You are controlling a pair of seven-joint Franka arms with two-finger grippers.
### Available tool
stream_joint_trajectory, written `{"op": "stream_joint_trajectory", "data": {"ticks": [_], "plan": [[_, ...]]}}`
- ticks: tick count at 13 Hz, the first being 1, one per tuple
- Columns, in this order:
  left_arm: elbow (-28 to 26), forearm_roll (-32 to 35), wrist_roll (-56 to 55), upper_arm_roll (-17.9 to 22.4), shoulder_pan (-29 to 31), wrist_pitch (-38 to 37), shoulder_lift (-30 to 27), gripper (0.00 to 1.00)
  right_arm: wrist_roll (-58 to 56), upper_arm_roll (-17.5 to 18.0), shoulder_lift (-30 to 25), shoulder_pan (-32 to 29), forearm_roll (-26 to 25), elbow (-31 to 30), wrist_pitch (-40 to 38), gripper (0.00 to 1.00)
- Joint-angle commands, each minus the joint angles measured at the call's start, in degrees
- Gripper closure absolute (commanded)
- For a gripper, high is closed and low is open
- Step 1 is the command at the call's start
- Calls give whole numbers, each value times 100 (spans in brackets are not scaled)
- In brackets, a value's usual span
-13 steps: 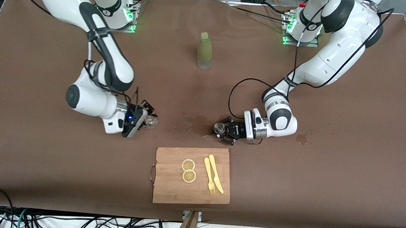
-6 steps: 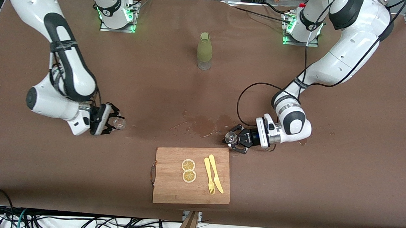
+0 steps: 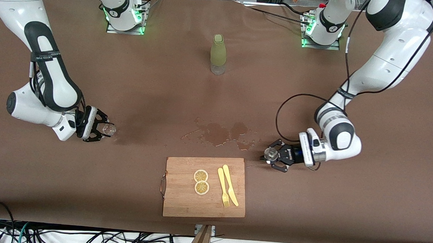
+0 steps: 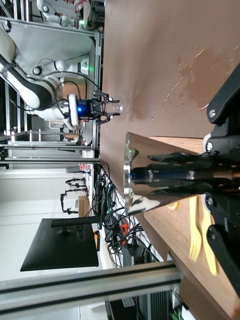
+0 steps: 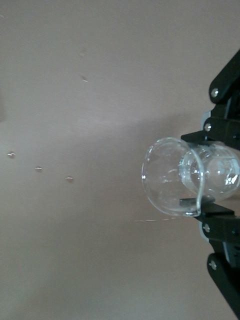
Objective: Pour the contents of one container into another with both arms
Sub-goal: 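Lower the beaker with the right gripper while the left gripper lowers the jigger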
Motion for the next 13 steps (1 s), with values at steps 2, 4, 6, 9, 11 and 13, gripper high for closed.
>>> {"op": "stream_joint_trajectory", "data": {"ticks": [2, 4, 6, 9, 11, 13], "plan": [[-142, 496, -478, 288, 521, -1021, -200, 100, -578, -45, 111, -198, 186, 25, -21, 76], [-133, 505, -620, 771, 539, -1681, -296, 100, -833, -116, 216, -216, 449, 51, -21, 74], [-133, 532, -620, 992, 732, -2068, -385, 100, -869, -125, 243, -216, 503, 51, -21, 49], [-124, 690, -629, 1440, 882, -2658, -429, 100, -869, -195, 243, -224, 495, 51, -109, 0], [-107, 768, -620, 1721, 926, -2956, -429, 100, -878, -379, 234, -216, 407, 103, -284, 0], [-107, 830, -585, 1863, 1075, -3185, -412, 100, -861, -563, 216, -207, 389, 191, -582, 0]]}}
